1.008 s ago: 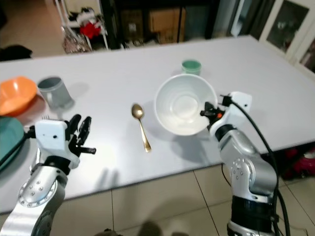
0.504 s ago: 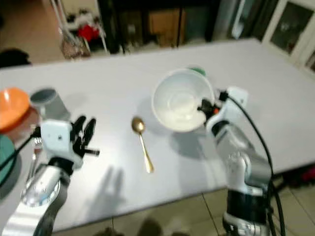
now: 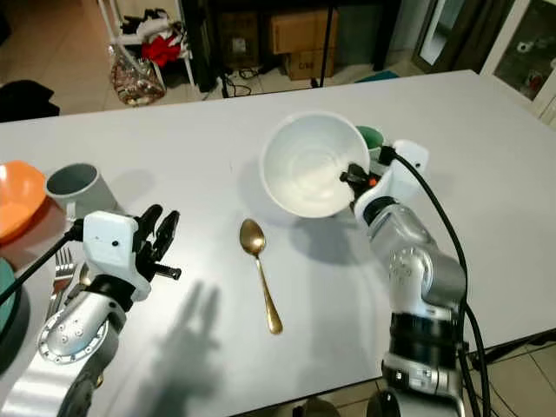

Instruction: Setting the table

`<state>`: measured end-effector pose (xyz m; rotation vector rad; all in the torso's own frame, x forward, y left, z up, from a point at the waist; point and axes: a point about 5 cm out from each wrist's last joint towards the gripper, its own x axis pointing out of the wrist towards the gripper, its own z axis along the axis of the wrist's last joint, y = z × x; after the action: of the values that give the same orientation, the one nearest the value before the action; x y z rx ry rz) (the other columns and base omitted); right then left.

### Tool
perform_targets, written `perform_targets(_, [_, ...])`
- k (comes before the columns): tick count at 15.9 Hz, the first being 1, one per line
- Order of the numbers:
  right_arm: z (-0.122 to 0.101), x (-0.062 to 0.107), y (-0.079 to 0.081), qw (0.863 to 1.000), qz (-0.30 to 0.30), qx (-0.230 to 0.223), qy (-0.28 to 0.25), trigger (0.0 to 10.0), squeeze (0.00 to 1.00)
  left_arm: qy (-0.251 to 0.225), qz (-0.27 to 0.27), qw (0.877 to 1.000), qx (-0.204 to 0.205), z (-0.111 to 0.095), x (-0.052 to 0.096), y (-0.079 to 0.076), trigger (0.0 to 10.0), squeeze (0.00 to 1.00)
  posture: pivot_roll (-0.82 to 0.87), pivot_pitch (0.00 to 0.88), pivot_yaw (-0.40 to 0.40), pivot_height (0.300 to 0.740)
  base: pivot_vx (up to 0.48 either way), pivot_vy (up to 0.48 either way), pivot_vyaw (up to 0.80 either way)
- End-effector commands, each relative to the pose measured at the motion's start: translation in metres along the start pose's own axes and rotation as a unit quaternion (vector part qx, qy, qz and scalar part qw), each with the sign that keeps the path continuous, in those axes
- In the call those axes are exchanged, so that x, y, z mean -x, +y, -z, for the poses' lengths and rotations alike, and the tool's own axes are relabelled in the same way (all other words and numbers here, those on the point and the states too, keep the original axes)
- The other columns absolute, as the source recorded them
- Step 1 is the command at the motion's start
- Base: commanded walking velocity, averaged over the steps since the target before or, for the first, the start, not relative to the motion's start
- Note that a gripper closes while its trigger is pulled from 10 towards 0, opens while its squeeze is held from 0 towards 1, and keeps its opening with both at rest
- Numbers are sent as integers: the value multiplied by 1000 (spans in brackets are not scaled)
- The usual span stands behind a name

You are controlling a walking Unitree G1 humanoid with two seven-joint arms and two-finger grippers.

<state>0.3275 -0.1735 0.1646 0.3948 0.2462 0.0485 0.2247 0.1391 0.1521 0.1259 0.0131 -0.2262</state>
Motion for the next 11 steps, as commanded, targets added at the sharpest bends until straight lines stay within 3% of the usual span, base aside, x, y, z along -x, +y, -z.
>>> perform_targets(1, [-10,-4,15,999,-32,10,-18,10000,0,-2,21,1000,1,-4,1,-1,10000,0,-45,57,30,740,0,0,0])
perform_targets(7, [-12,-41,23,999,-12,-39,18,10000,0,1,119,993,-11,-16,-4,-11,10000,0,-38,78,53,740,0,0,0])
perform_targets(8, [-9,-53,25,997,0,-65,41,10000,0,2,147,989,-12,-19,-5,-13,10000,0,-32,83,55,740,0,0,0])
perform_targets(11, [-9,-68,34,991,5,-120,60,10000,0,6,177,984,-23,-24,-8,-11,10000,0,-16,98,66,740,0,0,0])
